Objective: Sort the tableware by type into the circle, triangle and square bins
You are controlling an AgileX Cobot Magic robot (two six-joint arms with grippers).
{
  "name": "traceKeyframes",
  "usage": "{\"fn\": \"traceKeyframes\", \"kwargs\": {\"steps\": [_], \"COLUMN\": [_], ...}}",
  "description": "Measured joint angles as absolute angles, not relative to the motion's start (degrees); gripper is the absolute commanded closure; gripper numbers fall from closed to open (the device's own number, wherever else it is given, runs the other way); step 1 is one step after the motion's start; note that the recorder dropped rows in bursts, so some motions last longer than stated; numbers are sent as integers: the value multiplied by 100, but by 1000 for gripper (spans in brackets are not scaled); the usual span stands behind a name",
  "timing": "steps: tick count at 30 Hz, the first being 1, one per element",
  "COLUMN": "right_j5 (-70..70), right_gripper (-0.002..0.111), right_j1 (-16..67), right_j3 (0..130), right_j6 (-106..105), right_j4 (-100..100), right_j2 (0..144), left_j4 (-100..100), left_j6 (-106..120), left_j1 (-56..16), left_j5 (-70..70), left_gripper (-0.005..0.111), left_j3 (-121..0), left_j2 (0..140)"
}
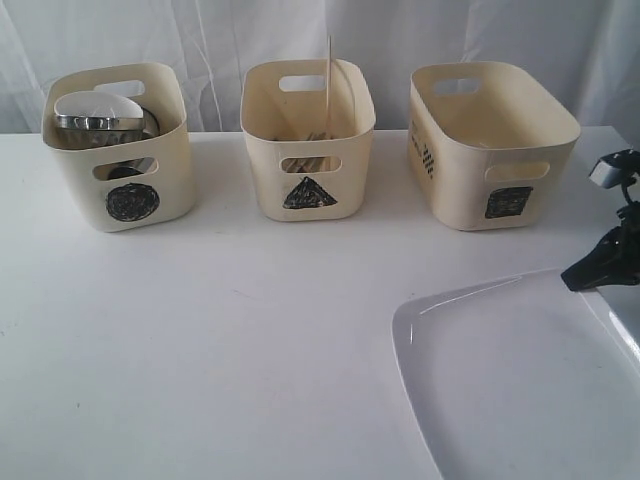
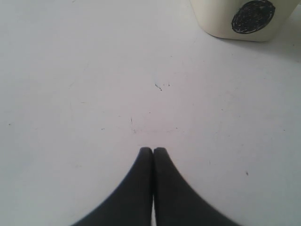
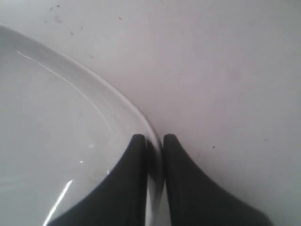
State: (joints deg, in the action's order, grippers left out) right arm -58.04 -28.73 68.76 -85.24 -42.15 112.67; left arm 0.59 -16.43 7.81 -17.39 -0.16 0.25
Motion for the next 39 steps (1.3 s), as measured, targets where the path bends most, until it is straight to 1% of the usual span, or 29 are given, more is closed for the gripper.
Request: {"fn": "traceKeyframes", "kwargs": {"steps": [2, 3, 12, 15, 19, 23, 25, 26, 30, 31, 32, 39], "right_j5": [-5752, -5737, -5503, -5503, -5503, -5429, -5404, -5416, -5557, -5557, -5526, -5332], "right_gripper": [94, 94, 92, 85, 71, 70, 73, 77, 101, 106, 108, 108], "right_j1": [-2859, -2859, -2859, -2859, -2846, -2846, -2842, -2831, -2647, -2587, -2542, -2392], "right_j3": [6876, 6876, 6876, 6876, 6876, 6876, 6876, 6876, 6902, 6928, 6941, 6965], "right_j6": [-8516, -8516, -8669, -8765, -9043, -9264, -9386, -9412, -9288, -9131, -8976, -7622], "right_j4": [-4215, -4215, -4217, -4217, -4217, -4205, -4205, -4192, -3943, -3824, -3693, -3279], "right_j2": [11364, 11430, 11691, 11702, 11737, 11739, 11763, 11776, 11888, 11888, 11888, 11817], "left_j4": [59, 59, 59, 59, 59, 59, 59, 59, 59, 59, 59, 59], "left_j6": [-1643, -1643, -1643, -1643, -1643, -1643, -1643, -1643, -1643, -1643, -1643, -1643], "left_j1": [781, 781, 781, 781, 781, 781, 781, 781, 781, 781, 781, 781], "left_j5": [-1739, -1739, -1739, -1739, -1739, -1739, -1739, -1739, -1739, -1739, -1739, -1739], "left_gripper": [107, 107, 107, 107, 107, 107, 107, 107, 107, 107, 107, 107], "left_j3": [-16, -16, -16, -16, -16, -16, -16, -16, -16, -16, -16, -16], "left_j2": [25, 25, 25, 25, 25, 25, 25, 25, 25, 25, 25, 25]}}
